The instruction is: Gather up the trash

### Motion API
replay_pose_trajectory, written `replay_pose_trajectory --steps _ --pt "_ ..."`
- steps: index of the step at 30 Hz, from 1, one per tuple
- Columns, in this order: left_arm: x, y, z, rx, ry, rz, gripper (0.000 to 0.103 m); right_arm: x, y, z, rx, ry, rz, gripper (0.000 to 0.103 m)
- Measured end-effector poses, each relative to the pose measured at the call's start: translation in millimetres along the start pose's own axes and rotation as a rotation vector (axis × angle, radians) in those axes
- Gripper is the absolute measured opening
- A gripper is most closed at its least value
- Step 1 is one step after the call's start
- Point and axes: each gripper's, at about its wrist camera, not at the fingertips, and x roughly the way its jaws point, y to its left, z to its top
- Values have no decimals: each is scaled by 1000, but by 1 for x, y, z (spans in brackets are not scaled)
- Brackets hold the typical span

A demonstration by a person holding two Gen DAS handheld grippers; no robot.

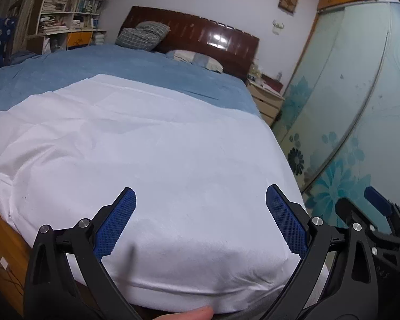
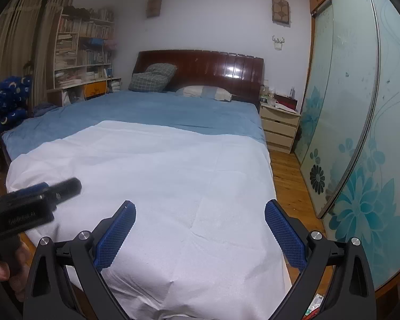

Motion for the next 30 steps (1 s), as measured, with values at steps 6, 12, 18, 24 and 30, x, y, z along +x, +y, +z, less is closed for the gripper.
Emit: replay_pose_trajectory --steps 6,12,18,24,30 --pt "-3 -7 3 18 -10 2 97 7 -14 3 52 53 18 96" --pt "-5 -5 7 2 -41 42 97 14 -25 7 66 67 24 96" --pt "-1 -4 10 10 -29 20 97 15 -28 8 66 59 19 96" --pt "4 -9 10 25 -17 11 97 17 -26 10 64 67 3 96" --pt "6 -9 8 29 -8 -3 97 22 -30 13 73 73 -3 96"
